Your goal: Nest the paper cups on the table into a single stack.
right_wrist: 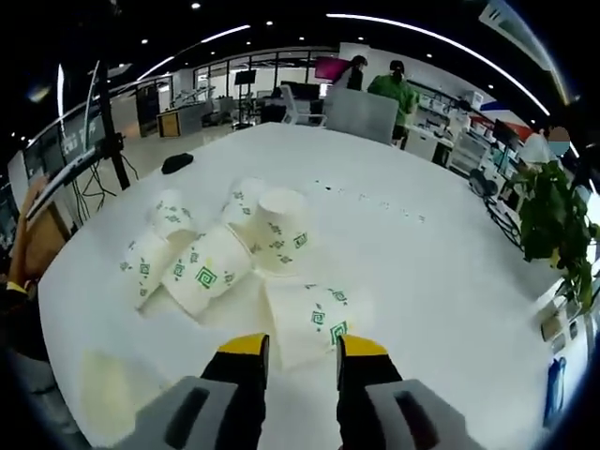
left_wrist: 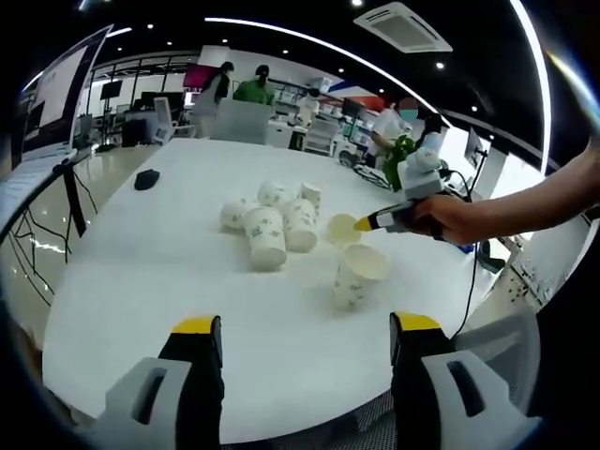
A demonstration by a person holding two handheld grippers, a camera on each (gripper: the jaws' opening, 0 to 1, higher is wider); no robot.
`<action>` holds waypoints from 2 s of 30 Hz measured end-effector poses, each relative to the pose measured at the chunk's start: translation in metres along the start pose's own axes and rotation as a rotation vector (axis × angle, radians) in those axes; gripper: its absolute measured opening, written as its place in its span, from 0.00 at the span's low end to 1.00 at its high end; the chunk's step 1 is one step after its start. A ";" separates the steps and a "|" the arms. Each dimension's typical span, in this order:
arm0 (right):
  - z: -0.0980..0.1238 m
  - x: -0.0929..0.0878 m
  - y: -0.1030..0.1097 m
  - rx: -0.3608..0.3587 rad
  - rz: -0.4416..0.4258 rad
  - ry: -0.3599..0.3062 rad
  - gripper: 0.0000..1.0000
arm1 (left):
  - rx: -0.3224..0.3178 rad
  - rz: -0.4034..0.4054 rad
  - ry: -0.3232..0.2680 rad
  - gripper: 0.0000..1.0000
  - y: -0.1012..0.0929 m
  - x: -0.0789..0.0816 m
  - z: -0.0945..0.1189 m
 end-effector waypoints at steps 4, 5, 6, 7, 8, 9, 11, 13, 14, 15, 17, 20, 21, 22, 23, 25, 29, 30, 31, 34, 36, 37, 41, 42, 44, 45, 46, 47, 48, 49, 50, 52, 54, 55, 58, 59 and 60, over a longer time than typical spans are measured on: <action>0.005 -0.001 -0.002 -0.014 -0.020 0.001 0.16 | 0.003 0.002 0.002 0.72 -0.001 0.000 0.000; 0.005 0.000 -0.004 -0.022 -0.030 -0.004 0.13 | 0.004 0.003 0.001 0.72 0.000 0.000 0.000; 0.005 0.000 -0.004 -0.025 -0.033 -0.009 0.11 | 0.005 0.005 0.002 0.72 0.000 0.000 0.000; 0.003 0.002 -0.006 -0.022 -0.037 -0.013 0.10 | 0.006 0.006 0.002 0.71 0.000 0.000 0.000; 0.003 0.002 -0.006 -0.019 -0.041 -0.016 0.09 | 0.006 0.006 0.001 0.71 -0.001 0.000 0.000; 0.005 0.001 -0.006 -0.015 -0.044 -0.017 0.09 | 0.006 0.008 0.002 0.71 -0.001 0.000 0.000; 0.003 0.002 -0.008 -0.014 -0.038 -0.019 0.08 | 0.006 0.008 0.003 0.71 -0.001 0.000 0.000; 0.002 0.003 -0.010 -0.015 -0.042 -0.028 0.06 | 0.005 0.008 0.003 0.71 -0.001 0.001 0.000; 0.001 0.003 -0.011 -0.015 -0.036 -0.031 0.04 | 0.005 0.008 0.004 0.70 -0.001 0.001 0.000; 0.001 0.003 -0.011 -0.016 -0.030 -0.032 0.03 | 0.005 0.008 0.004 0.70 -0.001 0.001 0.000; 0.004 0.003 -0.013 -0.019 -0.019 -0.030 0.01 | 0.006 0.008 0.002 0.70 -0.001 0.001 0.000; 0.006 0.002 -0.018 -0.026 -0.023 -0.026 0.00 | 0.007 0.008 0.000 0.70 -0.001 0.001 0.000; 0.006 0.002 -0.021 -0.033 -0.019 -0.024 0.00 | 0.007 0.009 0.000 0.70 -0.001 0.001 0.000; 0.008 0.002 -0.024 -0.034 -0.022 -0.023 0.00 | 0.006 0.009 0.000 0.70 -0.001 0.001 0.000; 0.010 0.002 -0.025 -0.034 -0.026 -0.025 0.00 | 0.006 0.008 -0.001 0.70 0.000 0.001 0.000; 0.014 0.002 -0.027 -0.037 -0.021 -0.029 0.00 | 0.005 0.008 -0.001 0.70 -0.001 0.001 0.000; 0.026 0.003 -0.035 -0.053 -0.017 -0.044 0.00 | 0.003 0.004 -0.002 0.70 -0.001 0.001 0.000; 0.029 0.003 -0.038 -0.053 -0.016 -0.048 0.00 | 0.003 0.003 -0.003 0.70 -0.001 0.001 0.000; 0.032 0.003 -0.039 -0.052 -0.012 -0.052 0.00 | 0.003 0.001 -0.002 0.70 -0.002 0.002 0.000; 0.045 0.005 -0.042 -0.056 0.008 -0.059 0.00 | 0.000 -0.001 -0.002 0.70 -0.003 0.002 0.000; 0.051 0.005 -0.043 -0.056 0.010 -0.066 0.00 | -0.003 -0.005 -0.002 0.70 -0.004 0.002 0.000; 0.053 0.005 -0.044 -0.056 0.012 -0.069 0.00 | -0.004 -0.006 -0.002 0.70 -0.004 0.003 0.000; 0.066 0.005 -0.041 -0.048 0.021 -0.083 0.00 | -0.008 -0.013 -0.002 0.70 -0.004 0.002 0.000; 0.069 0.005 -0.041 -0.045 0.027 -0.086 0.00 | -0.009 -0.015 -0.001 0.70 -0.004 0.002 0.000; 0.077 0.008 -0.037 -0.035 0.051 -0.097 0.00 | -0.011 -0.016 -0.002 0.70 -0.004 0.002 0.000; 0.084 0.011 -0.033 -0.032 0.062 -0.101 0.00 | -0.013 -0.017 -0.001 0.70 -0.005 0.002 0.000; 0.085 0.012 -0.032 -0.020 0.085 -0.116 0.00 | -0.013 -0.017 -0.001 0.70 -0.005 0.002 0.000; 0.085 0.013 -0.032 -0.013 0.104 -0.124 0.00 | -0.015 -0.018 -0.002 0.70 -0.005 0.002 0.000; 0.095 0.015 -0.026 -0.003 0.123 -0.132 0.00 | -0.016 -0.018 -0.002 0.70 -0.004 0.002 0.001; 0.097 0.015 -0.024 0.001 0.127 -0.135 0.00 | -0.016 -0.019 -0.001 0.70 -0.004 0.002 0.001; 0.105 0.019 -0.019 0.017 0.152 -0.148 0.00 | -0.018 -0.021 -0.002 0.70 -0.005 0.002 0.000; 0.113 0.022 -0.015 0.026 0.171 -0.156 0.00 | -0.022 -0.024 0.000 0.70 -0.005 0.002 0.000; 0.125 0.027 -0.009 0.041 0.181 -0.176 0.00 | -0.026 -0.028 0.001 0.70 -0.008 0.002 0.000; 0.131 0.029 -0.005 0.053 0.188 -0.182 0.00 | -0.027 -0.030 0.002 0.70 -0.008 0.002 0.000; 0.141 0.033 0.003 0.078 0.211 -0.200 0.00 | -0.033 -0.035 0.005 0.70 -0.007 0.002 0.000; 0.143 0.034 0.006 0.083 0.215 -0.201 0.00 | -0.034 -0.036 0.005 0.70 -0.008 0.001 0.000; 0.146 0.034 0.008 0.088 0.216 -0.202 0.00 | -0.036 -0.037 0.006 0.70 -0.008 0.001 0.000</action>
Point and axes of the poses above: the point that each gripper's makers call its tool centre point, and the gripper's own axes: z roughly backward along the fingers, y roughly to its left, x roughly out of its top, the point moved 7 cm from there along z, roughly backward along the fingers, and after that the axes turned 6 degrees about -y, right-handed, at the moved point
